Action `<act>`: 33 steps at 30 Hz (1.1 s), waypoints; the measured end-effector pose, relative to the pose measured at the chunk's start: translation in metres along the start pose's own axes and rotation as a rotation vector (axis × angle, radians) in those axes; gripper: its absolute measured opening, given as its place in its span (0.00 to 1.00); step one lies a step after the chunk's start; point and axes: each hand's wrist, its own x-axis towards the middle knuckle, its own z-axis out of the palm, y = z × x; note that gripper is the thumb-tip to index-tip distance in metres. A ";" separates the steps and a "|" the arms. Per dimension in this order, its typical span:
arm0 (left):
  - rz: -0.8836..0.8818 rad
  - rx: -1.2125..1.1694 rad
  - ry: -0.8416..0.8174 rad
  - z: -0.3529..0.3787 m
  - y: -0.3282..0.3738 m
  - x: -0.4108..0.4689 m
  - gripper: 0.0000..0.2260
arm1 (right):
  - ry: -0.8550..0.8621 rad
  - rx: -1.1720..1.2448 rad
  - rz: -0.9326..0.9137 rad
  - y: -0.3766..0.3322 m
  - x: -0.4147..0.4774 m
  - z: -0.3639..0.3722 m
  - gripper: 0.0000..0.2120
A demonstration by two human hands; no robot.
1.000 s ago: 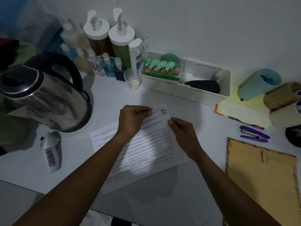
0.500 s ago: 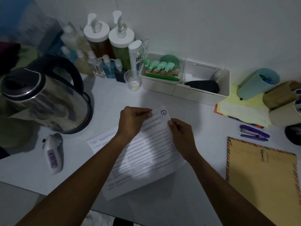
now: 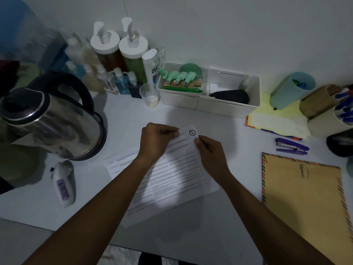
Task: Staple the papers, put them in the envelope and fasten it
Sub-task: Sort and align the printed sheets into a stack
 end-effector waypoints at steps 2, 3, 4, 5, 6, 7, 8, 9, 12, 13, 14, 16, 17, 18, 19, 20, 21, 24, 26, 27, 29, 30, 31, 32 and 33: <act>-0.005 -0.010 -0.004 0.002 0.001 -0.002 0.07 | 0.002 0.083 0.052 -0.001 -0.005 -0.001 0.13; -0.012 -0.027 -0.006 0.003 0.002 -0.003 0.06 | 0.009 0.111 0.068 -0.002 -0.007 -0.002 0.13; -0.019 -0.048 -0.009 0.004 0.004 -0.003 0.06 | 0.019 0.131 0.073 -0.003 -0.010 -0.003 0.13; -0.023 -0.063 -0.014 0.005 0.005 -0.004 0.06 | 0.031 0.149 0.068 -0.003 -0.011 -0.003 0.13; -0.023 -0.067 -0.022 0.005 0.007 -0.004 0.06 | 0.044 0.168 0.055 -0.004 -0.013 -0.004 0.13; -0.018 -0.061 -0.033 0.005 0.009 -0.003 0.06 | 0.055 0.182 0.039 -0.005 -0.015 -0.006 0.13; -0.010 -0.050 -0.049 0.005 0.011 -0.002 0.06 | 0.064 0.189 0.023 -0.006 -0.017 -0.007 0.12; 0.001 -0.037 -0.073 0.004 0.013 -0.001 0.07 | 0.071 0.189 0.012 -0.007 -0.018 -0.009 0.12; 0.043 0.024 -0.178 0.002 0.019 0.003 0.10 | 0.099 0.172 0.018 -0.010 -0.021 -0.014 0.12; 0.065 0.056 -0.208 0.003 0.021 0.006 0.10 | 0.112 0.164 0.024 -0.011 -0.022 -0.016 0.12; 0.090 0.083 -0.230 0.003 0.023 0.008 0.10 | 0.123 0.150 0.024 -0.013 -0.023 -0.019 0.12; 0.130 0.111 -0.267 0.005 0.027 0.011 0.09 | 0.147 0.127 0.017 -0.014 -0.026 -0.023 0.12; 0.148 0.114 -0.289 0.007 0.029 0.013 0.09 | 0.165 0.116 0.020 -0.014 -0.029 -0.025 0.12; 0.166 0.112 -0.312 0.008 0.030 0.014 0.09 | 0.185 0.099 0.024 -0.015 -0.032 -0.026 0.12; 0.180 0.106 -0.338 0.009 0.031 0.014 0.09 | 0.205 0.077 0.029 -0.016 -0.034 -0.026 0.12; 0.185 0.091 -0.366 0.010 0.030 0.015 0.09 | 0.224 0.048 0.038 -0.016 -0.036 -0.026 0.12; 0.181 0.068 -0.395 0.010 0.030 0.015 0.09 | 0.237 0.019 0.043 -0.017 -0.038 -0.025 0.12; 0.186 0.037 -0.450 0.010 0.030 0.016 0.09 | 0.242 -0.048 0.042 -0.023 -0.044 -0.024 0.12; 0.220 0.039 -0.490 0.009 0.032 0.018 0.09 | 0.270 -0.052 0.053 -0.025 -0.049 -0.022 0.11; 0.231 0.040 -0.510 0.009 0.034 0.018 0.09 | 0.282 -0.059 0.047 -0.026 -0.052 -0.021 0.11; 0.241 0.043 -0.558 0.008 0.038 0.018 0.08 | 0.305 -0.074 0.027 -0.028 -0.059 -0.019 0.12; 0.246 0.043 -0.586 0.008 0.039 0.018 0.08 | 0.327 -0.076 0.028 -0.028 -0.063 -0.018 0.13; 0.257 0.043 -0.610 0.009 0.040 0.018 0.07 | 0.353 -0.080 0.021 -0.031 -0.067 -0.018 0.14; 0.269 0.042 -0.626 0.012 0.041 0.016 0.07 | 0.381 -0.082 0.017 -0.033 -0.072 -0.018 0.14; 0.281 0.040 -0.633 0.014 0.042 0.014 0.07 | 0.410 -0.070 0.013 -0.034 -0.076 -0.019 0.15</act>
